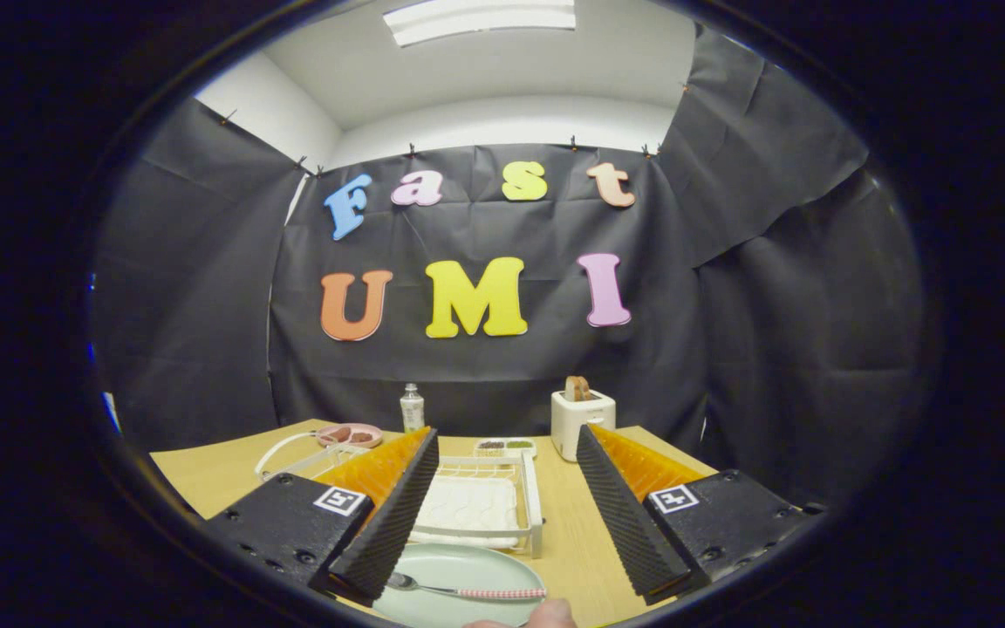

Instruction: Take the plate from the dish rack, then take the spoon from the basket and place it into the plate.

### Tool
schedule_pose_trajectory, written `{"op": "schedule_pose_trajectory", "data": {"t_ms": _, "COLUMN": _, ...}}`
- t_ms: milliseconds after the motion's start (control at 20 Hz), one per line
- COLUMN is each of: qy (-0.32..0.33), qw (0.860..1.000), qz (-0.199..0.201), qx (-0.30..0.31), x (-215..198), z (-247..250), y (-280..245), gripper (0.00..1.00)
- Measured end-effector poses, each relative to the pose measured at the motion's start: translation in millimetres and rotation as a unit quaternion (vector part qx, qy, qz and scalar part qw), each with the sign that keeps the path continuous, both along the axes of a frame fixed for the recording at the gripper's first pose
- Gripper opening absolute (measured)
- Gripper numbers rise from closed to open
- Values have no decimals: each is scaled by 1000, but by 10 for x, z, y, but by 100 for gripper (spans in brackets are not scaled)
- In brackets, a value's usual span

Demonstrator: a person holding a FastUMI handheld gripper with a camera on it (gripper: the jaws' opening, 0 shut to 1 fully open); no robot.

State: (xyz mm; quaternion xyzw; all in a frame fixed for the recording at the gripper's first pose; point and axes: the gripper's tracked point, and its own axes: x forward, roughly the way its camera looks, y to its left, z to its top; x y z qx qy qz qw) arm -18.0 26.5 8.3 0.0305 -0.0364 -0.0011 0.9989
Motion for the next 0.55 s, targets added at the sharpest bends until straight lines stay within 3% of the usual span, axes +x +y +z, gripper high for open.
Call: {"op": "schedule_pose_trajectory", "data": {"t_ms": 550, "qy": 11, "qw": 1000, "qz": 2, "qx": -13, "x": 111, "z": -51, "y": 155, "gripper": 100}}
